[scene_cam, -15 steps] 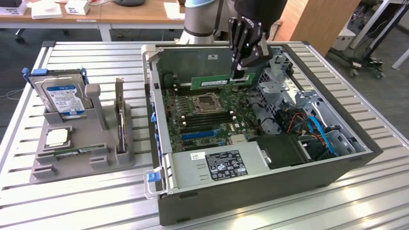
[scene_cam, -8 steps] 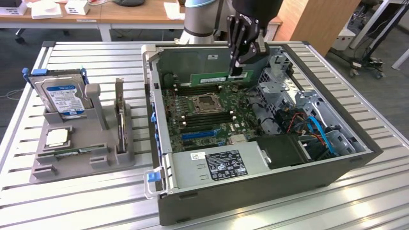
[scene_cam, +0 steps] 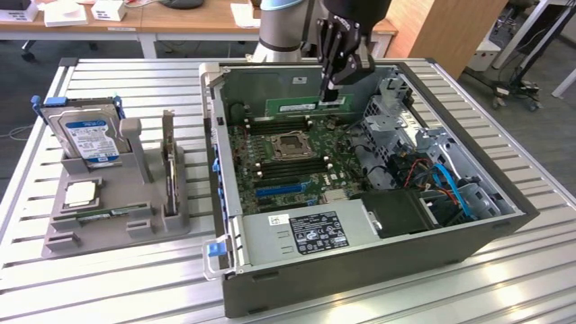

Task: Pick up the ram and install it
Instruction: 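Pick up the ram and move it above insertion slot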

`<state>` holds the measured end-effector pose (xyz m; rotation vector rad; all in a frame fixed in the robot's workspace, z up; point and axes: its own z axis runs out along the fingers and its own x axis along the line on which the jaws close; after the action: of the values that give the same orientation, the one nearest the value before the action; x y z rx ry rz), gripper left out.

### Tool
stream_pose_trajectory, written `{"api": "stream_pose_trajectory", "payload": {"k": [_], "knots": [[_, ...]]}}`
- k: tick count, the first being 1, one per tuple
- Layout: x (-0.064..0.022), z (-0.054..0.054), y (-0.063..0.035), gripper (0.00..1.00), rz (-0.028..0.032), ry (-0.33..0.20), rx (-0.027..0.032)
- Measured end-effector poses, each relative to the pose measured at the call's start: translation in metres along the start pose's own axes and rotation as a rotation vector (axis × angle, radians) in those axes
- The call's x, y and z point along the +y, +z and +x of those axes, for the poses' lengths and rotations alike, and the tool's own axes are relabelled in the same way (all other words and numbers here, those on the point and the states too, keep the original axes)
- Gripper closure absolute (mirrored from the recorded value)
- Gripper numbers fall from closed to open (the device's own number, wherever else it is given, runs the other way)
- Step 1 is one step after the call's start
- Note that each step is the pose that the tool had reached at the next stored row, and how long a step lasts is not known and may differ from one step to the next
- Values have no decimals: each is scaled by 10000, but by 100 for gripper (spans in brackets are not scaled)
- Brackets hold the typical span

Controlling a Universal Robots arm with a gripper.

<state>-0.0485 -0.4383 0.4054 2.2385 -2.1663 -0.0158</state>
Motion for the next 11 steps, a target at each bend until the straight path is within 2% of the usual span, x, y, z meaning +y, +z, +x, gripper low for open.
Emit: {"api": "stream_pose_trajectory", "payload": {"k": [11], "knots": [[-5,-140,6,89,1,12,-4]]}}
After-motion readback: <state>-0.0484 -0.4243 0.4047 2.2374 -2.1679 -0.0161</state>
